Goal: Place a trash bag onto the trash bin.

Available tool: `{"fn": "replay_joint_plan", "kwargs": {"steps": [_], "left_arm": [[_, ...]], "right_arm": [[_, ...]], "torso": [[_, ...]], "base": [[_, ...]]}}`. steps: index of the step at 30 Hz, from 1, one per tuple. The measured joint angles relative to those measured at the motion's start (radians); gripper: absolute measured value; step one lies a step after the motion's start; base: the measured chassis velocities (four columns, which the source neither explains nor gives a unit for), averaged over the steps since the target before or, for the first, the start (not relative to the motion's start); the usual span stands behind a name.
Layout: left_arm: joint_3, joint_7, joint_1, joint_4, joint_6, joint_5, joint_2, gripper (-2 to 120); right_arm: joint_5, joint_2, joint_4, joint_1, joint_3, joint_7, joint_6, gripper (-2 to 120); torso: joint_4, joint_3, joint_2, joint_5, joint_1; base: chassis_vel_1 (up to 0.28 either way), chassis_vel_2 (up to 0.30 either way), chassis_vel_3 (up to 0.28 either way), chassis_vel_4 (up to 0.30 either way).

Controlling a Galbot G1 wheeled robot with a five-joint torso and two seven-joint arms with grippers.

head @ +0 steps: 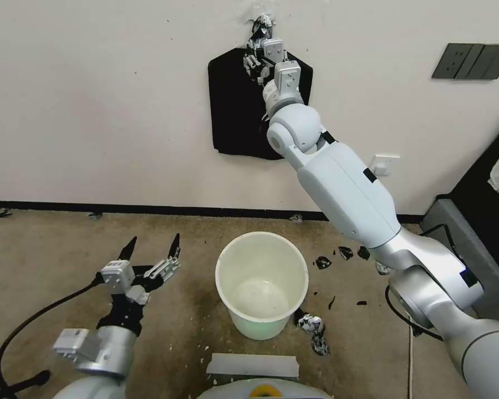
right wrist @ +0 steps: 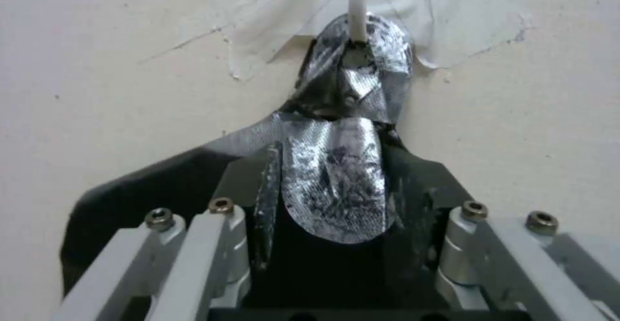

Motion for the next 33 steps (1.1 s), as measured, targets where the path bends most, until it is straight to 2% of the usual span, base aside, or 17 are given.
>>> {"fn": "replay_joint_plan", "kwargs": {"steps": [9, 11, 13, 15, 17, 19, 20, 33], "left_arm": [[0.006, 0.001, 0.006, 0.002, -0.009, 0.001, 0.0, 100], [0.008, 0.001, 0.006, 0.002, -0.009, 0.001, -0.001, 100], [0.008, 0.001, 0.007, 0.002, -0.009, 0.001, -0.001, 100], [0.008, 0.001, 0.009, 0.002, -0.009, 0.001, -0.002, 100], [0.008, 0.001, 0.009, 0.003, -0.009, 0.001, -0.002, 100], [0.01, 0.001, 0.009, 0.003, -0.01, 0.001, -0.002, 100], [0.012, 0.002, 0.009, 0.003, -0.01, 0.001, -0.002, 100], [0.012, 0.002, 0.009, 0.003, -0.011, 0.004, -0.003, 100]], "right_arm": [[-0.017, -0.009, -0.029, -0.001, 0.006, -0.02, 0.005, 39], [-0.019, -0.009, -0.033, -0.002, 0.011, -0.021, 0.008, 30], [-0.019, -0.009, -0.034, -0.003, 0.015, -0.021, 0.008, 27], [-0.02, -0.008, -0.034, -0.003, 0.022, -0.021, 0.008, 15], [-0.02, -0.009, -0.033, -0.004, 0.022, -0.021, 0.008, 14], [-0.02, -0.014, -0.027, -0.006, 0.021, -0.021, 0.009, 2], [-0.02, -0.014, -0.026, -0.006, 0.02, -0.021, 0.009, 0], [-0.017, -0.022, 0.005, -0.021, 0.011, -0.013, 0.006, 0]], "torso": [[0.0001, 0.0, 0.0, 0.0, 0.0], [0.0, 0.0, 0.0, 0.0, 0.0], [0.0, 0.0, 0.0, 0.0001, 0.0], [0.0, 0.0, 0.0, 0.0, 0.0], [0.0001, 0.0, 0.0, 0.0, 0.0], [-0.0001, 0.0, 0.0, 0.0001, 0.0], [-0.0001, 0.0, 0.0, 0.0001, 0.0], [0.0, 0.0, 0.0, 0.0, 0.0]], "base": [[0.0, 0.0, 0.0, 0.0], [0.0, 0.0, 0.0, 0.0], [0.0, 0.0, 0.0, 0.0], [0.0, 0.0, 0.0, 0.0], [0.0, 0.0, 0.0, 0.0], [0.0, 0.0, 0.0, 0.0], [0.0, 0.0, 0.0, 0.0], [0.0, 0.0, 0.0, 0.0]]}}
